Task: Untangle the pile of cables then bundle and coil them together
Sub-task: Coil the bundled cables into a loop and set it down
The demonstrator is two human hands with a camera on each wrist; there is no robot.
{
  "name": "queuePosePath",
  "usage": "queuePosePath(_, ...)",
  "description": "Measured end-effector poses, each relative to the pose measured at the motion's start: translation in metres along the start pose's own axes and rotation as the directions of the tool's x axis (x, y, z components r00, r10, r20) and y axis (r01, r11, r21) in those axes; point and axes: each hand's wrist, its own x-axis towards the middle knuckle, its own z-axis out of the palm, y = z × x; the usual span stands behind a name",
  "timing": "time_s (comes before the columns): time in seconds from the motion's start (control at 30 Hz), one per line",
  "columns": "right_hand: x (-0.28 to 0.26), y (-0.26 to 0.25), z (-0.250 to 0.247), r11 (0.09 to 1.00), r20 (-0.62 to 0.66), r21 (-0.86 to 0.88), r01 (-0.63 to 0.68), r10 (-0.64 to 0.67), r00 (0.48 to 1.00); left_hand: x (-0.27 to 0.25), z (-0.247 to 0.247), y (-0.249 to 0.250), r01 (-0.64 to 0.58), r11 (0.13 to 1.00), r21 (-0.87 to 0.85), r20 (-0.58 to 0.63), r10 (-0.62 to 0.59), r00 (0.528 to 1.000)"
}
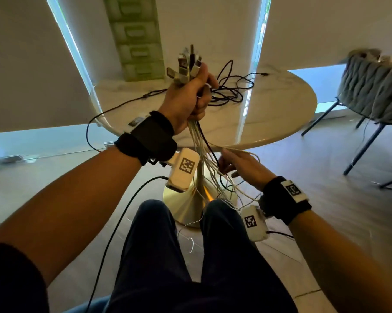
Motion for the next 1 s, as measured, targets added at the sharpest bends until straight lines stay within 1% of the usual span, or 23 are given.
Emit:
queuePosePath(0.07, 0.0, 0.009, 0.006, 0.991, 0.061, 0.131, 0.034, -0.043, 0.997, 0.005, 0.014, -0.006, 0.002, 1.0, 0.022, 0.009, -0.002, 1.0)
queuePosePath(0.1, 0.001, 0.015, 0.008, 0.985, 0.092, 0.166, 0.04, -0.055, 0.994, 0.007, 0.019, -0.008, 0.002, 1.0, 0.027, 0.013, -0.002, 1.0)
queuePosePath(0.13, 0.0, 0.017, 0.009, 0.987, 0.125, 0.155, 0.047, -0.067, 0.99, 0.009, 0.023, -0.01, 0.001, 1.0, 0.032, 0.017, -0.002, 1.0)
queuePosePath(0.2, 0.004, 0.022, 0.013, 0.997, 0.146, -0.011, 0.078, -0.076, 0.986, 0.011, 0.032, -0.013, 0.005, 0.999, 0.033, 0.026, -0.005, 1.0)
queuePosePath(0.23, 0.008, 0.021, 0.015, 0.992, 0.119, -0.092, 0.088, -0.077, 0.99, 0.012, 0.038, -0.015, 0.007, 1.0, 0.029, 0.033, -0.008, 0.999)
queuePosePath(0.27, 0.01, 0.019, 0.018, 0.984, 0.089, -0.144, 0.101, -0.089, 0.992, 0.012, 0.044, -0.017, 0.011, 1.0, 0.022, 0.042, -0.012, 0.999)
queuePosePath(0.33, 0.016, 0.021, 0.019, 0.974, 0.104, -0.194, 0.121, -0.102, 0.989, 0.013, 0.057, -0.022, 0.028, 1.0, 0.006, 0.056, -0.028, 0.998)
queuePosePath(0.4, 0.017, 0.023, 0.014, 0.964, 0.142, -0.261, 0.06, -0.023, 0.99, 0.014, 0.068, -0.026, 0.052, 0.998, -0.022, 0.075, -0.05, 0.996)
queuePosePath(0.43, 0.016, 0.027, 0.006, 0.96, 0.132, -0.279, 0.009, 0.028, 0.991, 0.015, 0.073, -0.028, 0.064, 0.997, -0.041, 0.085, -0.06, 0.995)
queuePosePath(0.47, 0.014, 0.028, -0.004, 0.957, 0.098, -0.288, -0.037, 0.068, 0.993, 0.016, 0.076, -0.03, 0.074, 0.996, -0.057, 0.094, -0.069, 0.993)
queuePosePath(0.5, 0.015, 0.033, -0.016, 0.945, 0.031, -0.319, -0.071, 0.085, 0.996, 0.017, 0.079, -0.032, 0.082, 0.994, -0.066, 0.101, -0.075, 0.992)
queuePosePath(0.57, 0.016, 0.038, -0.044, 0.908, -0.143, -0.404, -0.109, 0.055, 0.988, 0.02, 0.086, -0.038, 0.097, 0.992, -0.084, 0.11, -0.087, 0.99)
queuePosePath(0.6, 0.017, 0.042, -0.055, 0.879, -0.244, -0.454, -0.142, 0.03, 0.969, 0.021, 0.088, -0.042, 0.104, 0.99, -0.094, 0.115, -0.093, 0.989)
queuePosePath(0.63, 0.018, 0.047, -0.063, 0.843, -0.354, -0.504, -0.189, -0.002, 0.935, 0.021, 0.091, -0.045, 0.108, 0.989, -0.103, 0.12, -0.095, 0.988)
queuePosePath(0.67, 0.017, 0.053, -0.069, 0.795, -0.459, -0.554, -0.247, -0.044, 0.887, 0.022, 0.094, -0.047, 0.111, 0.988, -0.109, 0.127, -0.097, 0.987)
queuePosePath(0.7, 0.015, 0.058, -0.072, 0.757, -0.544, -0.582, -0.297, -0.091, 0.834, 0.023, 0.098, -0.049, 0.114, 0.988, -0.109, 0.133, -0.099, 0.986)
queuePosePath(0.73, 0.014, 0.06, -0.074, 0.747, -0.601, -0.579, -0.326, -0.122, 0.79, 0.023, 0.101, -0.051, 0.118, 0.988, -0.104, 0.141, -0.103, 0.985)
queuePosePath(0.77, 0.014, 0.062, -0.077, 0.766, -0.64, -0.545, -0.34, -0.118, 0.759, 0.025, 0.105, -0.052, 0.121, 0.988, -0.093, 0.148, -0.106, 0.983)
queuePosePath(0.83, 0.02, 0.069, -0.08, 0.847, -0.675, -0.425, -0.321, -0.06, 0.735, 0.027, 0.11, -0.055, 0.114, 0.991, -0.069, 0.156, -0.102, 0.982)
queuePosePath(0.9, 0.027, 0.077, -0.083, 0.918, -0.659, -0.302, -0.256, -0.007, 0.752, 0.03, 0.114, -0.057, 0.101, 0.994, -0.045, 0.157, -0.093, 0.983)
queuePosePath(0.97, 0.029, 0.085, -0.079, 0.953, -0.584, -0.221, -0.206, 0.04, 0.811, 0.033, 0.114, -0.058, 0.103, 0.995, -0.019, 0.153, -0.099, 0.983)
queuePosePath(1.0, 0.025, 0.085, -0.075, 0.96, -0.509, -0.186, -0.209, 0.088, 0.856, 0.035, 0.113, -0.058, 0.109, 0.994, -0.008, 0.152, -0.107, 0.983)
